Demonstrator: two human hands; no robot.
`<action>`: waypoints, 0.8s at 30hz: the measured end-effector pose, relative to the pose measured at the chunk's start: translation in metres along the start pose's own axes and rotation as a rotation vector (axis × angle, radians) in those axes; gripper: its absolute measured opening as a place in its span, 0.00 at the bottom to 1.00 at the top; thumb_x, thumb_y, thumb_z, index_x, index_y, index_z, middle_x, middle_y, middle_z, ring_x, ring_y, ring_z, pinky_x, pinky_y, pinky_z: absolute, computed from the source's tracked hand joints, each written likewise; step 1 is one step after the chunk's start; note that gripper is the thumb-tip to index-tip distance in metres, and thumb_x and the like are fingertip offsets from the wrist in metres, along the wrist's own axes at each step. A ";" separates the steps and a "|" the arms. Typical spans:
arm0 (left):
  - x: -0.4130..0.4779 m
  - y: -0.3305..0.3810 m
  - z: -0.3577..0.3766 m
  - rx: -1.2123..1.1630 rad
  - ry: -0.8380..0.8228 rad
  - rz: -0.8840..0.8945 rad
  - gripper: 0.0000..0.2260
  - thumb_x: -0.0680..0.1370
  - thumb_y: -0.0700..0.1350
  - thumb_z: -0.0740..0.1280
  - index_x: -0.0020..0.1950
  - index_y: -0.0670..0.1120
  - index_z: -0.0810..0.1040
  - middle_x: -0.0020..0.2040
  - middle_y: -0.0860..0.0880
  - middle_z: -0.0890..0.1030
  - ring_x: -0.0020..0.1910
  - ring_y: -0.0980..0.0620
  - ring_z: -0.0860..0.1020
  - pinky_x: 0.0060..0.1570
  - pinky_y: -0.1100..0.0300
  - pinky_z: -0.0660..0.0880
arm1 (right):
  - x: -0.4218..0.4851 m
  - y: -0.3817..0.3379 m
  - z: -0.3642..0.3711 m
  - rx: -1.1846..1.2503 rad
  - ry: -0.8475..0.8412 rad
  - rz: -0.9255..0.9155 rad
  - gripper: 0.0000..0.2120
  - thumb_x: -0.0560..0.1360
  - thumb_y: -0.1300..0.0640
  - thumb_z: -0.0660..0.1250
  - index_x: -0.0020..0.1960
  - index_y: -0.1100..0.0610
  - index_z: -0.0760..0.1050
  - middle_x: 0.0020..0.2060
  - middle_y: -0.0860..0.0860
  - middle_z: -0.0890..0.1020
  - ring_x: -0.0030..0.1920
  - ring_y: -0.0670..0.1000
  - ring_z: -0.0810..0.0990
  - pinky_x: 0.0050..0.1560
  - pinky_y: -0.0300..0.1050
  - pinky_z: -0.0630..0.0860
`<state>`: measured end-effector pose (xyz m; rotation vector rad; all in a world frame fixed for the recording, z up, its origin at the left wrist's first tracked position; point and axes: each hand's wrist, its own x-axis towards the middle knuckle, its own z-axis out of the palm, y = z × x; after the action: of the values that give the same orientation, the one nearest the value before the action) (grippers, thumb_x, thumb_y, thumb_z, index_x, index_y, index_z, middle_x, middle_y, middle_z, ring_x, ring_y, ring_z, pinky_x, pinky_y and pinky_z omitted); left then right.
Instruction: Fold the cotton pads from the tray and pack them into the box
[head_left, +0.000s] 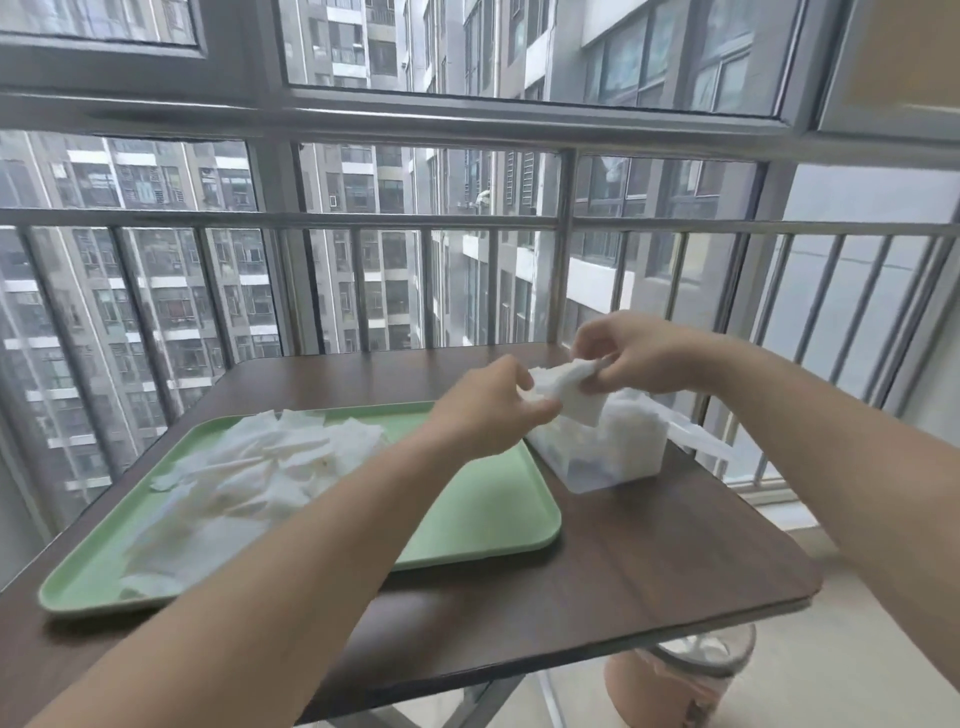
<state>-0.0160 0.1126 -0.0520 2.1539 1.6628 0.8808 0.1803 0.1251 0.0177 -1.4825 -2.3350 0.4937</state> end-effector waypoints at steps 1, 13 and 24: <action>0.003 0.001 0.007 -0.031 -0.013 -0.020 0.20 0.73 0.61 0.71 0.58 0.53 0.73 0.50 0.51 0.81 0.47 0.52 0.80 0.51 0.52 0.79 | 0.001 0.002 0.002 0.011 -0.015 -0.004 0.11 0.74 0.64 0.73 0.55 0.58 0.77 0.53 0.54 0.83 0.55 0.56 0.82 0.53 0.47 0.79; 0.003 -0.006 0.032 -0.214 -0.027 -0.062 0.18 0.73 0.56 0.72 0.59 0.53 0.75 0.43 0.54 0.81 0.40 0.56 0.78 0.43 0.56 0.76 | 0.018 0.014 0.012 -0.242 -0.164 -0.013 0.10 0.72 0.63 0.75 0.46 0.49 0.79 0.48 0.47 0.84 0.50 0.50 0.81 0.46 0.41 0.76; 0.001 -0.005 0.033 -0.146 -0.015 -0.041 0.21 0.74 0.60 0.69 0.63 0.53 0.75 0.48 0.54 0.82 0.46 0.54 0.79 0.51 0.53 0.78 | 0.023 0.004 0.033 -0.413 -0.047 -0.053 0.10 0.68 0.56 0.78 0.41 0.43 0.79 0.36 0.42 0.77 0.38 0.45 0.77 0.35 0.41 0.68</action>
<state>0.0007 0.1196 -0.0807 2.0182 1.5773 0.9414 0.1591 0.1443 -0.0115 -1.5843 -2.6190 0.0288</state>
